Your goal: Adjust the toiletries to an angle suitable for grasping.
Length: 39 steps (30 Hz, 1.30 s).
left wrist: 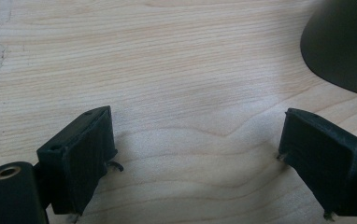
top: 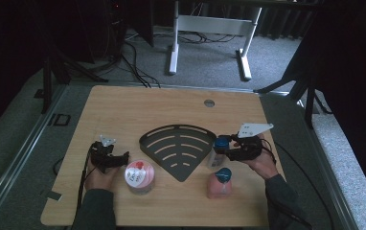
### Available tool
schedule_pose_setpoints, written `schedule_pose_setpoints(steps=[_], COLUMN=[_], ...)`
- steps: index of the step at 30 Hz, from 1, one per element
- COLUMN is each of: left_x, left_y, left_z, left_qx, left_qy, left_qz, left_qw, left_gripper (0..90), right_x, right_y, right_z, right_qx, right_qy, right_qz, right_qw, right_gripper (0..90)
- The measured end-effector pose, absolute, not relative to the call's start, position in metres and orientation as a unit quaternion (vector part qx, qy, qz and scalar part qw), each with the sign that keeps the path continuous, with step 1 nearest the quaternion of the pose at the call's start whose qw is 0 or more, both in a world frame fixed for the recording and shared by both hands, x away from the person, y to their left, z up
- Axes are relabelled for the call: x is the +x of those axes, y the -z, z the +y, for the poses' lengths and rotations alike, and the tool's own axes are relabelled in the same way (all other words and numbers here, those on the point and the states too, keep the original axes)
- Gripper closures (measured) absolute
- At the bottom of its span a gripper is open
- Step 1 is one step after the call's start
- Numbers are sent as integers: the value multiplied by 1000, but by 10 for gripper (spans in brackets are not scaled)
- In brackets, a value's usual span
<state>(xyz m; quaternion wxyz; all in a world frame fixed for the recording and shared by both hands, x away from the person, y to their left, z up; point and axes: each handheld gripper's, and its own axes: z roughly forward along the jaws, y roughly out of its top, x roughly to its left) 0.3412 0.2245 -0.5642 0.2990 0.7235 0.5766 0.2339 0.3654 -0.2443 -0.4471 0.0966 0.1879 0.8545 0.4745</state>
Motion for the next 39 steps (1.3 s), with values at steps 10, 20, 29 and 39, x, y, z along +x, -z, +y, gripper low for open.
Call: schedule_pose_setpoints(steps=[10,20,29,39], left_x=[341,341,341,341], left_y=[564,564,564,564], left_z=[224,224,224,224], left_qx=[723,723,723,723], left_qy=[-234,-234,-234,-234], left_qz=[577,577,577,577], left_qw=[299,299,299,300], left_gripper=[106,106,105,106], right_x=[364,361,362,362], right_y=[446,447,448,449], right_z=[-245,-247,-248,-250], right_qx=[189,188,196,194], right_qy=[-469,-472,-476,-483], right_qz=[856,855,851,847], right_qw=[102,105,107,108], right_gripper=[491,498,505,510])
